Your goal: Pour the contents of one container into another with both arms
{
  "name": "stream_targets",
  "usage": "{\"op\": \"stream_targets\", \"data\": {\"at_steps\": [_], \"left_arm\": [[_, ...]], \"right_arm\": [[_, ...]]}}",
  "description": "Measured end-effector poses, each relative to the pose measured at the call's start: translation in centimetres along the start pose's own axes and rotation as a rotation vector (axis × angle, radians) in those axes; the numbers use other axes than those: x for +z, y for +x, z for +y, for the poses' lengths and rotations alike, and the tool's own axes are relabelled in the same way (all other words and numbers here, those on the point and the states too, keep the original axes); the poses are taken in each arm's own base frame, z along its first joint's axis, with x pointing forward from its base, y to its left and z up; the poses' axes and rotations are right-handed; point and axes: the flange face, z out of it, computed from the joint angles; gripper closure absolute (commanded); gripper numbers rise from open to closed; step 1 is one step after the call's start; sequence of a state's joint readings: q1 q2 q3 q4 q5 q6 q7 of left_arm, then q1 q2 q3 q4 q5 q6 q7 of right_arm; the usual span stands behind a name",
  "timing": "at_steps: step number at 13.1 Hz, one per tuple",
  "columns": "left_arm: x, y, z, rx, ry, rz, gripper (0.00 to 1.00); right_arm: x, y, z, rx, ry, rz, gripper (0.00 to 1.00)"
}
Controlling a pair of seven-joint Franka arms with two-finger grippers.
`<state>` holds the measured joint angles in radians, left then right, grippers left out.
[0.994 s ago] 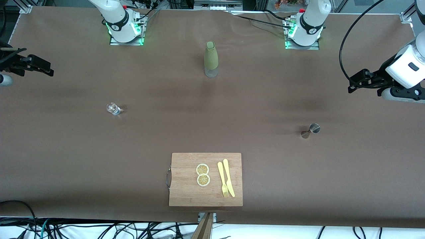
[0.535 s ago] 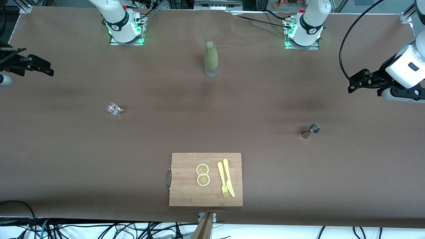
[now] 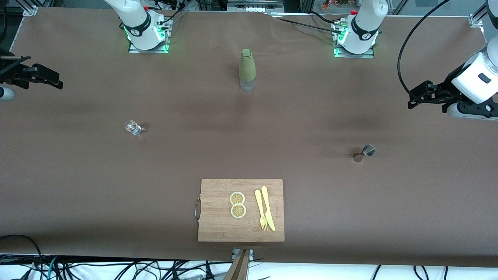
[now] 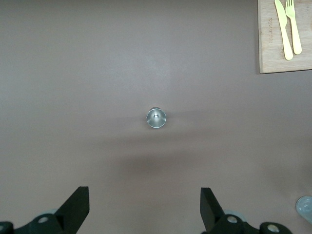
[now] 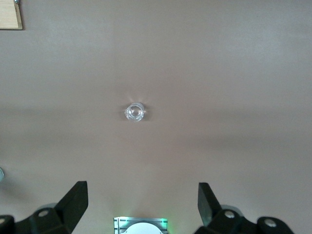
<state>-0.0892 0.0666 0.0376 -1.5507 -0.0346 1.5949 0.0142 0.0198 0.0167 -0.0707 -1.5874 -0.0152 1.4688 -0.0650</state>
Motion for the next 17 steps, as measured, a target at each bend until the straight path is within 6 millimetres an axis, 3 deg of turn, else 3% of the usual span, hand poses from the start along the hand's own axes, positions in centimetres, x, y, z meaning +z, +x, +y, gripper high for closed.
{"op": "stream_targets", "data": {"at_steps": [5,8,10,13,15,17], "left_arm": [[0.2,0.0,-1.0,0.004,0.001,-0.005,0.0],[0.7,-0.3,-5.4,0.101,0.002,-0.016,0.0],[1.5,-0.6,-7.9,0.198,-0.005,-0.033,0.0],[3.6,-1.1,-10.3,0.348,-0.065,-0.057,0.0],[6.0,-1.8,-13.6,0.454,-0.181,-0.042,0.0],[9.0,-2.7,-17.2,0.549,-0.306,-0.003,0.0]], "right_arm": [[1.6,0.6,-0.2,-0.004,0.011,-0.054,0.0],[2.8,-0.1,0.1,-0.027,0.02,-0.152,0.0],[3.5,0.1,1.0,-0.137,0.035,-0.169,0.0],[6.2,0.8,5.8,-0.419,0.171,-0.175,0.0],[10.0,1.7,10.3,-0.577,0.308,-0.152,0.01],[14.0,2.8,13.6,-0.726,0.422,-0.102,0.0]]}}
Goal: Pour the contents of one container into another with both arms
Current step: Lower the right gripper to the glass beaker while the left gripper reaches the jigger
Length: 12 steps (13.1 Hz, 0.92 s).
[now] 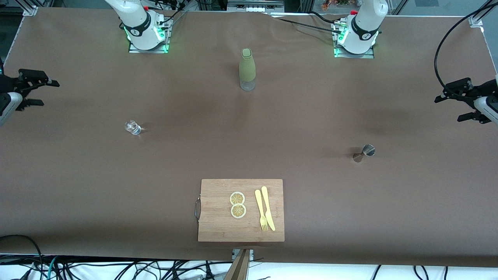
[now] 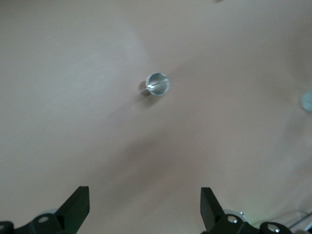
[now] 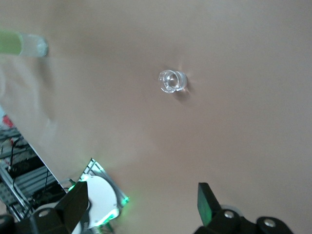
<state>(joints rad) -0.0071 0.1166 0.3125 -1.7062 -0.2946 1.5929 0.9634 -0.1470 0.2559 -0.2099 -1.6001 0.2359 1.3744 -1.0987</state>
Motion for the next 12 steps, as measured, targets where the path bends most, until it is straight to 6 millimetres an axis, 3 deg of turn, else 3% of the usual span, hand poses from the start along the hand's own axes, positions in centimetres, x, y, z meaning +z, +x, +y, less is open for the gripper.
{"op": "stream_targets", "data": {"at_steps": [1,6,9,12], "left_arm": [[1.9,-1.7,-1.8,0.053,-0.075,0.046,0.0],[12.9,-6.0,-6.6,0.266,-0.336,0.307,0.0],[19.9,-7.7,-8.9,0.402,-0.402,0.477,0.0],[26.4,-9.1,-10.4,0.505,-0.414,0.636,0.0]], "right_arm": [[1.9,-0.7,2.5,-0.079,0.054,0.033,0.0],[11.0,-2.7,10.3,-0.255,0.294,0.261,0.0],[14.3,-2.8,12.3,-0.247,0.355,0.3,0.0],[16.0,-2.5,13.2,-0.241,0.386,0.34,0.0]]}}
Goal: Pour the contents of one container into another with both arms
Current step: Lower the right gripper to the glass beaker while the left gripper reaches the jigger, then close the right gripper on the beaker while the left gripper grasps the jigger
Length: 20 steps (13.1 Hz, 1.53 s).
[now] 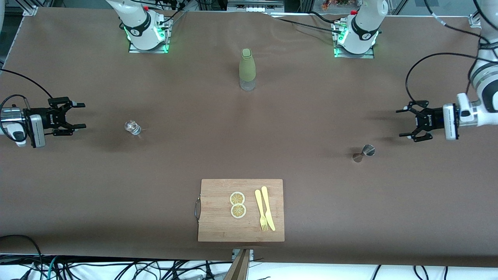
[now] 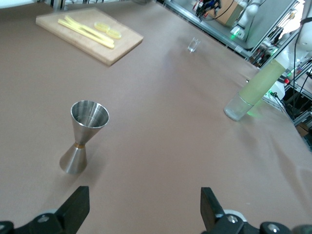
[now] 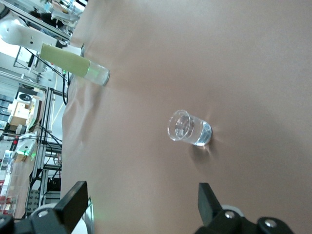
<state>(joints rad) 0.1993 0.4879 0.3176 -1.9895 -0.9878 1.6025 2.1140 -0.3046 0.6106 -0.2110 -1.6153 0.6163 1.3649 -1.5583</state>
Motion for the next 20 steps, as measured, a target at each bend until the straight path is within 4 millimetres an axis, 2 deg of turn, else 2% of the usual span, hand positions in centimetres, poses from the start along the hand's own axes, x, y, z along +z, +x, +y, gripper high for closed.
{"op": "stream_targets", "data": {"at_steps": [3,6,8,9,12,14,17,20], "left_arm": [[3.3,-4.3,-1.6,0.095,0.019,0.098,0.0],[5.4,-5.8,-2.5,0.152,0.045,0.156,0.0],[6.5,-5.5,-3.2,0.192,0.071,0.19,0.0],[7.0,-5.1,-3.6,0.207,0.08,0.202,0.0],[8.4,-4.0,-4.9,0.243,0.085,0.212,0.0],[9.1,-4.1,-5.8,0.273,0.079,0.199,0.0],[10.0,-4.8,-7.0,0.31,0.077,0.192,0.0],[10.6,-4.2,-7.9,0.34,0.071,0.192,0.0]], "right_arm": [[1.6,-1.3,2.4,-0.044,-0.06,0.013,0.0],[6.3,-3.6,4.9,-0.187,-0.137,0.093,0.0],[9.3,-4.1,5.6,-0.359,-0.18,0.139,0.0],[10.0,-3.8,5.6,-0.45,-0.187,0.146,0.0],[10.4,-3.1,5.5,-0.673,-0.202,0.143,0.0],[11.1,-3.0,5.3,-0.75,-0.193,0.15,0.0],[13.4,-3.8,5.1,-0.804,-0.179,0.22,0.01],[15.2,-4.6,5.4,-0.832,-0.177,0.3,0.01]]}}
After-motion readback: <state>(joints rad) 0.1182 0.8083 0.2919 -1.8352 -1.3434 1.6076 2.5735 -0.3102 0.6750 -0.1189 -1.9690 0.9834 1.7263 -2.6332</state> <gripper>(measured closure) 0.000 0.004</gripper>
